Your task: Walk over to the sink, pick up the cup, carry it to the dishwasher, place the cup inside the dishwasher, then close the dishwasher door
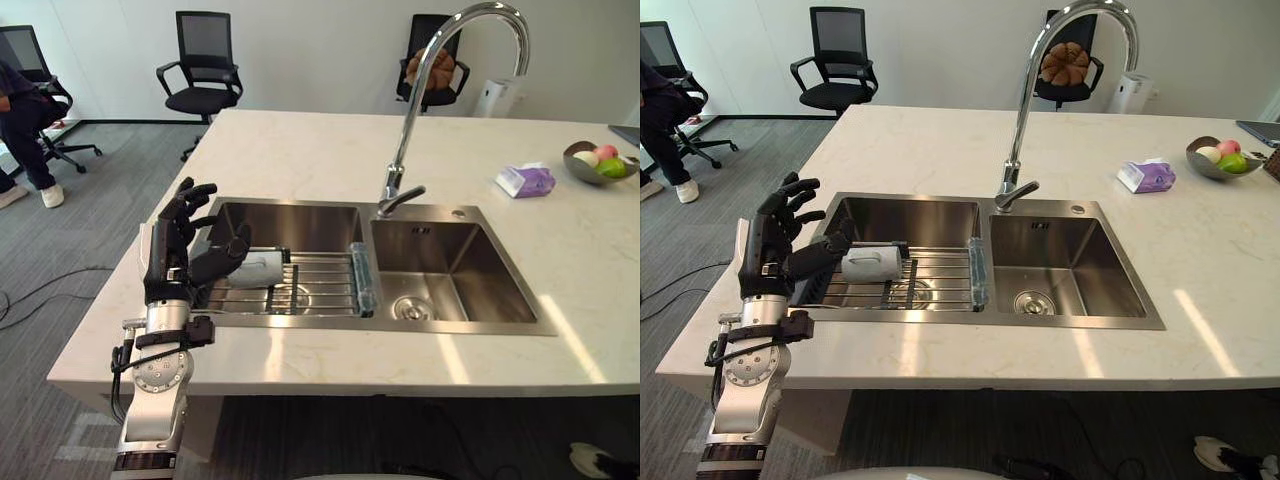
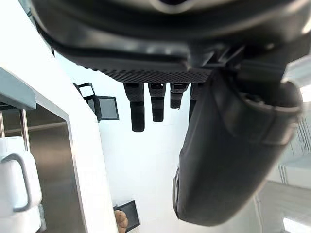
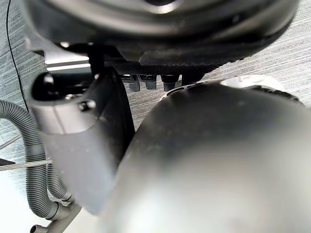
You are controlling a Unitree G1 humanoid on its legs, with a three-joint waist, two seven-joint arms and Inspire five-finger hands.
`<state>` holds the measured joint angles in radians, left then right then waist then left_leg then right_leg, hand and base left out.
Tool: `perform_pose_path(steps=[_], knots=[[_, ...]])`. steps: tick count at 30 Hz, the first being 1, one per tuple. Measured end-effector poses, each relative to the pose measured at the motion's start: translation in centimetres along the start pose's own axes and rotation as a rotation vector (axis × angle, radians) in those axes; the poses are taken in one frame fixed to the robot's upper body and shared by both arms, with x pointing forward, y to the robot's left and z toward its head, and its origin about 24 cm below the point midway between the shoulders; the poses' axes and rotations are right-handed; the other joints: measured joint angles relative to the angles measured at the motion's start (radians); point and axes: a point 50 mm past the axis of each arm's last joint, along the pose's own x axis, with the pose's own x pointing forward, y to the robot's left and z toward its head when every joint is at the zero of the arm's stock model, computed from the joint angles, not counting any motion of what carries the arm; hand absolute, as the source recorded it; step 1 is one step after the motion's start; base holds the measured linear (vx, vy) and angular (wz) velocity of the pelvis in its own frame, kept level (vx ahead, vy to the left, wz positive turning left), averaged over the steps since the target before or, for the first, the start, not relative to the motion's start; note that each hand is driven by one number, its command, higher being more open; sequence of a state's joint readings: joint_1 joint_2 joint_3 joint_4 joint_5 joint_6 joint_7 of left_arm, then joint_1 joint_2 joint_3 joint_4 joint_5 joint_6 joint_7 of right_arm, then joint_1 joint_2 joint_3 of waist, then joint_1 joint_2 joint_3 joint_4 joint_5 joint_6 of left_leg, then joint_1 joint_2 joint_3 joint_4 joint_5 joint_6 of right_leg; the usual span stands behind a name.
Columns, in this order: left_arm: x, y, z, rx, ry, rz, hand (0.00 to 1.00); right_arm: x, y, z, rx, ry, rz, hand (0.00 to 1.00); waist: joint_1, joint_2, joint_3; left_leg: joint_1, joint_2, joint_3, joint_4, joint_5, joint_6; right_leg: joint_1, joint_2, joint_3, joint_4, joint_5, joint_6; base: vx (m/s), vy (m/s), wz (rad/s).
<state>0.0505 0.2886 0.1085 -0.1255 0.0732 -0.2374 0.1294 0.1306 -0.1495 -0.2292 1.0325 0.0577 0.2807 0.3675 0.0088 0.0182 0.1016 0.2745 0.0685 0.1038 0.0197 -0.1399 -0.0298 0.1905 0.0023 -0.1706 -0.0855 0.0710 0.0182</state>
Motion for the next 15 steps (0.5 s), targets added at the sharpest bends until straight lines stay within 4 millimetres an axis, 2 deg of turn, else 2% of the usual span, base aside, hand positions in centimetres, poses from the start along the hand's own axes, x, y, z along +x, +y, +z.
perform_pose_path(steps=[8, 15], knots=[[-0.1, -2.1, 0.3, 0.345, -0.075, -0.179, 1.0, 0.0, 0.0, 0.1, -0.006, -0.001, -0.002, 1.0, -0.009, 0.004, -0.001, 0.0, 0.0, 0.009, 0.001, 0.0, 0.0, -0.005, 0.0, 0.007, -0.001, 0.003, 0.0, -0.01, 0.002, -0.02], [0.0, -4.0, 0.7, 0.55, -0.163, -0.326, 1.0, 0.0, 0.1, 0.5, -0.025, -0.001, -0.007, 1.0, -0.022, 0.006, 0.0, -0.004, -0.002, 0.021, 0.0, 0.0, 0.0, -0.014, 0.0, 0.019, -0.001, 0.008, 0.0, -0.03, 0.002, -0.05]])
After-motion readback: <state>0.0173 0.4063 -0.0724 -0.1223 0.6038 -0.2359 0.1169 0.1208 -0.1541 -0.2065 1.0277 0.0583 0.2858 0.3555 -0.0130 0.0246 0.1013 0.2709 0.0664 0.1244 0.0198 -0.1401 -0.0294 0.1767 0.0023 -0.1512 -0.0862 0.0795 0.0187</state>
